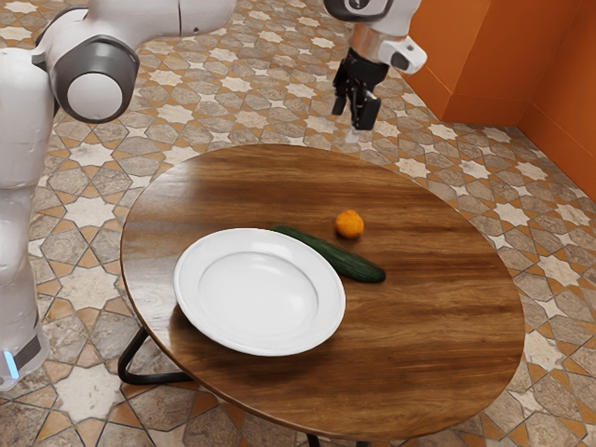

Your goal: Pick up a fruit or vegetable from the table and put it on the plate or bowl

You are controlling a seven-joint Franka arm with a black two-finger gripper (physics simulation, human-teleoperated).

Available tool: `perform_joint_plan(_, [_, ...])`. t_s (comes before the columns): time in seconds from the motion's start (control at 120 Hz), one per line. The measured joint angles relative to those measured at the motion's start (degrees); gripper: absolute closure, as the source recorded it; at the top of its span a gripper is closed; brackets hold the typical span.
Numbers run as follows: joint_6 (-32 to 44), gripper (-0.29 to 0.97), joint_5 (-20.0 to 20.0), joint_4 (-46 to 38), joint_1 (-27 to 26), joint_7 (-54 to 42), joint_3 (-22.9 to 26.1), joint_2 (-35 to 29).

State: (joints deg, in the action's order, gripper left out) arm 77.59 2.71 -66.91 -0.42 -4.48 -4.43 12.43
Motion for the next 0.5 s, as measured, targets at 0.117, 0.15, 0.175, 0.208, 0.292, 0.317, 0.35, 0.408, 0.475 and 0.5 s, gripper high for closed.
perform_joint_plan(0.117, [1.2,0.00,0.5,0.5,-0.2,-0.3,0.1,0.0])
perform_joint_plan(0.15, [1.4,0.00,1.0,2.6,-0.5,-0.3,0.5,0.2])
perform_joint_plan(0.175, [1.6,0.00,1.2,4.1,-0.8,-0.3,0.9,1.2])
perform_joint_plan(0.208, [1.8,0.00,1.6,5.4,-0.9,-0.6,1.1,2.8])
perform_joint_plan(0.292, [3.0,0.00,2.1,4.4,1.6,-2.8,1.1,4.8])
perform_joint_plan(0.317, [3.6,0.00,2.1,3.6,3.1,-3.6,1.1,5.0])
perform_joint_plan(0.35, [4.8,0.00,2.2,1.5,4.4,-4.7,1.1,4.9])
perform_joint_plan(0.408, [8.0,0.00,2.1,-4.7,5.4,-6.8,1.2,2.7])
perform_joint_plan(0.475, [11.0,0.00,1.6,-8.3,5.9,-9.1,1.2,1.6])
perform_joint_plan(0.5, [12.1,0.00,1.3,-8.8,6.0,-10.0,1.3,1.7])
